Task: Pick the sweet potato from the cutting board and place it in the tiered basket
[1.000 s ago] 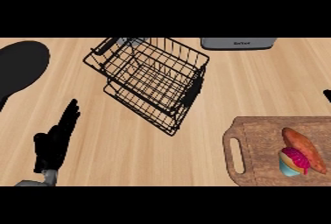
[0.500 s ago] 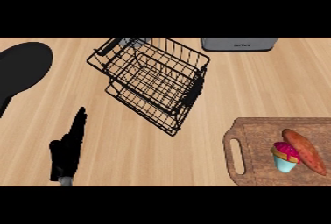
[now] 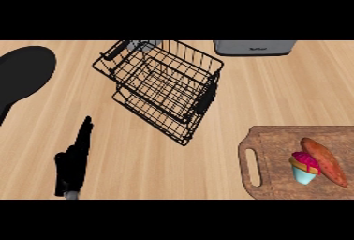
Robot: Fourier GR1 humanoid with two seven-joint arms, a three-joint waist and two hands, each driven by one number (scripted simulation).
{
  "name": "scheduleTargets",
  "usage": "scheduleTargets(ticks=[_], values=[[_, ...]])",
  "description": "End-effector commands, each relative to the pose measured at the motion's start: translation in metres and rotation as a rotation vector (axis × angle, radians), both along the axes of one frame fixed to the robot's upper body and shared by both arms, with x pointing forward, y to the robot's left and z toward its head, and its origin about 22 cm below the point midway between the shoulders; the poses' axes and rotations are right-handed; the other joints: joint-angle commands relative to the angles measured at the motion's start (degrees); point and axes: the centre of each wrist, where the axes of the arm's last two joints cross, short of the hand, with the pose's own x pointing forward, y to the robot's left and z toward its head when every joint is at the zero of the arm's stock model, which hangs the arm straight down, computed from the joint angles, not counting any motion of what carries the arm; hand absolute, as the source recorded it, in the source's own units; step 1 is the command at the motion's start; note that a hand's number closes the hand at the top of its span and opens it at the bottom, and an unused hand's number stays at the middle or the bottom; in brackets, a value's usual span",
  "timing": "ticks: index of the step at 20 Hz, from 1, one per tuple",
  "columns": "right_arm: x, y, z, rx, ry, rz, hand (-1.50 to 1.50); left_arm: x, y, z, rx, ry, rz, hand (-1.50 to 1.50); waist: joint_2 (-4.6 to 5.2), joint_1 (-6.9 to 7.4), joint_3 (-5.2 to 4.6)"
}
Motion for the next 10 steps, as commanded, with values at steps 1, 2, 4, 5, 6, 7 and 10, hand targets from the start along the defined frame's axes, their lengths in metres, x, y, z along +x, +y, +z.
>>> scheduleTargets(ticks=[1, 2, 4, 5, 6, 7, 10], values=[[0.005, 0.033, 0.018, -0.234, 0.075, 0.074, -1.5, 0.001, -0.002, -0.006, -0.025, 0.092, 0.005, 0.0, 0.27, -0.36, -0.29], [0.004, 0.028, 0.025, -0.274, 0.094, 0.043, -1.5, -0.001, 0.002, -0.008, -0.024, 0.072, -0.005, 0.0, 0.35, -0.08, -0.26], [-0.001, 0.042, 0.015, -0.314, 0.067, 0.028, -1.5, -0.014, 0.012, -0.009, -0.007, 0.094, 0.013, 0.0, 0.15, -0.34, -0.22], [0.003, 0.054, 0.007, -0.3, 0.043, -0.01, -1.5, -0.001, -0.001, -0.001, -0.023, 0.084, 0.007, 0.0, 0.33, 0.19, -0.19], [0.0, 0.059, 0.014, -0.303, 0.031, -0.006, -1.5, -0.006, 0.004, -0.017, -0.011, 0.109, 0.015, 0.0, 0.32, -0.2, -0.22], [-0.003, 0.067, -0.006, -0.298, 0.049, -0.037, -1.5, -0.005, -0.008, -0.006, -0.02, 0.09, -0.01, 0.0, 0.32, 0.12, -0.18], [-0.012, 0.084, -0.01, -0.342, 0.06, -0.027, -1.5, -0.003, -0.025, -0.013, -0.021, 0.066, 0.012, 0.0, 0.34, -0.18, -0.19]])
